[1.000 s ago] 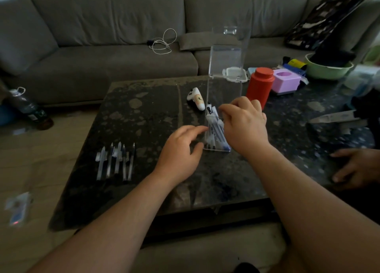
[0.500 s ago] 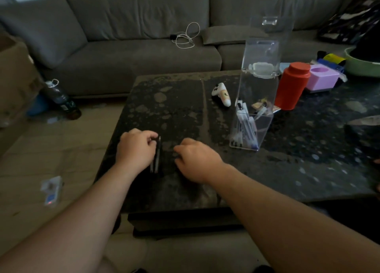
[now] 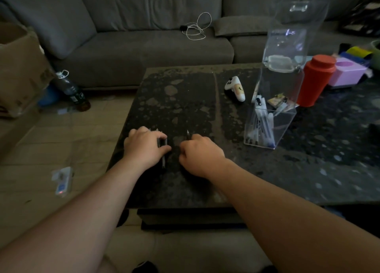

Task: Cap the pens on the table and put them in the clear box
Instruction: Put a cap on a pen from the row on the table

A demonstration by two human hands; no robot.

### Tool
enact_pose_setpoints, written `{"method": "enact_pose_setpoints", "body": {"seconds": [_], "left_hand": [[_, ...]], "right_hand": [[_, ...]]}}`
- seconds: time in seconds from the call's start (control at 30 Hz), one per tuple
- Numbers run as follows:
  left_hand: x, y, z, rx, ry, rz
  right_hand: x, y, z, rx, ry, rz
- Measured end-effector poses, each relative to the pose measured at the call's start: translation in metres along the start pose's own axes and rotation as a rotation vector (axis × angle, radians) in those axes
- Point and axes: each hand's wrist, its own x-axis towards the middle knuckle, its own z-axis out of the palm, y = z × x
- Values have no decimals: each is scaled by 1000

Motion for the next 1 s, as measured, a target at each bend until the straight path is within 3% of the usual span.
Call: {"method": "enact_pose_setpoints", "body": {"seconds": [0.2,0.5,0.63,0.77,1.0], "left_hand": [[-3,12,0,10,70,103],[-7,25,-2,-24,95,122],[-8,34,-9,-168,134,206],[-13,47,-9,-252,75,311],[-18,59,-13,-408,-4,322]], "right_hand": [[-3,16,-18,64,44,204],[-23,50,-43,211,-146,318],[-36,65,-53,299,-46,312],[-44,81,-58,368,99,286],[-53,98,-65,387,243,194]]}}
